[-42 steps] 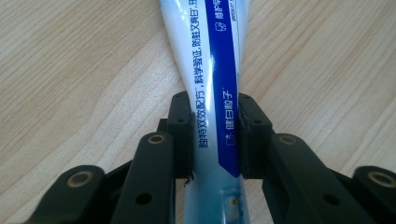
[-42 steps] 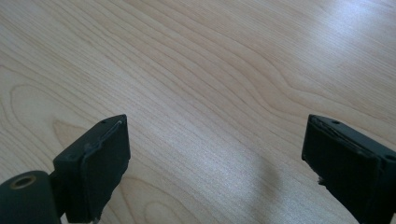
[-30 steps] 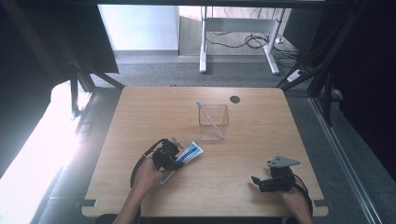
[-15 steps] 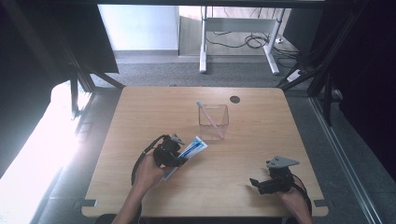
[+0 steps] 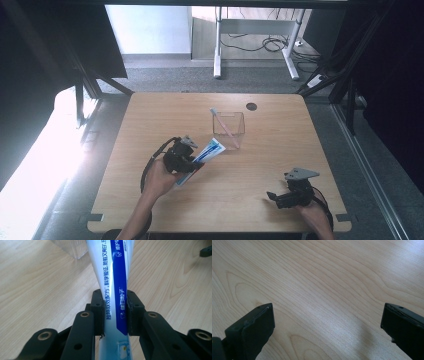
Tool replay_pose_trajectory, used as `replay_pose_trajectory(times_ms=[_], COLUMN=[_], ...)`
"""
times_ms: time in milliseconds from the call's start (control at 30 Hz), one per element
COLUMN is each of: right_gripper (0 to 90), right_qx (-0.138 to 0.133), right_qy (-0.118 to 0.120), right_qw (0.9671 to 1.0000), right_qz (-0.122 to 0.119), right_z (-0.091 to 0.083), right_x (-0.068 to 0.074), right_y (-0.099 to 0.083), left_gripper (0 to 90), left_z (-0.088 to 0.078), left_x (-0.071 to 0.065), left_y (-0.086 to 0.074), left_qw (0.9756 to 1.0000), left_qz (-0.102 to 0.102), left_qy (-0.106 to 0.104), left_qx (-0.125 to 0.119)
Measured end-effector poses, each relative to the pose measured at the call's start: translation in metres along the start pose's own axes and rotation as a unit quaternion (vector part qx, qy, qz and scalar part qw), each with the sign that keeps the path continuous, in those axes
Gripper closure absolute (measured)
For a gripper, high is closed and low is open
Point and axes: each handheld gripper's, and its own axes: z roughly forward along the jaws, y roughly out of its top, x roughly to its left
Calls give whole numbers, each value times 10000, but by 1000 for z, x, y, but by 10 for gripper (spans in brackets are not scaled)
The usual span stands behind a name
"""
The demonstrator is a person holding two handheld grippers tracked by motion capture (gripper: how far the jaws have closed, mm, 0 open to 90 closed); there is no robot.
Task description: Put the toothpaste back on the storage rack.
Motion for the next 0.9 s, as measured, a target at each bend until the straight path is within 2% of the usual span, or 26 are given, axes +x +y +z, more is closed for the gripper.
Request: replay_pose_trajectory(times_ms=[333,900], right_gripper=[0,0], right_qx=[-1,17], right_qy=[26,29], right_qw=[10000,10000], right_qz=[-12,-50], right_z=[0,0], right_x=[0,-1], right_y=[0,0], left_gripper=[725,724], left_z=[-14,-13], left_x=[-1,9], left_y=[19,46], left_qw=[9996,9984], left_qz=[104,64], left_qy=[30,139], left_qx=[-260,-550])
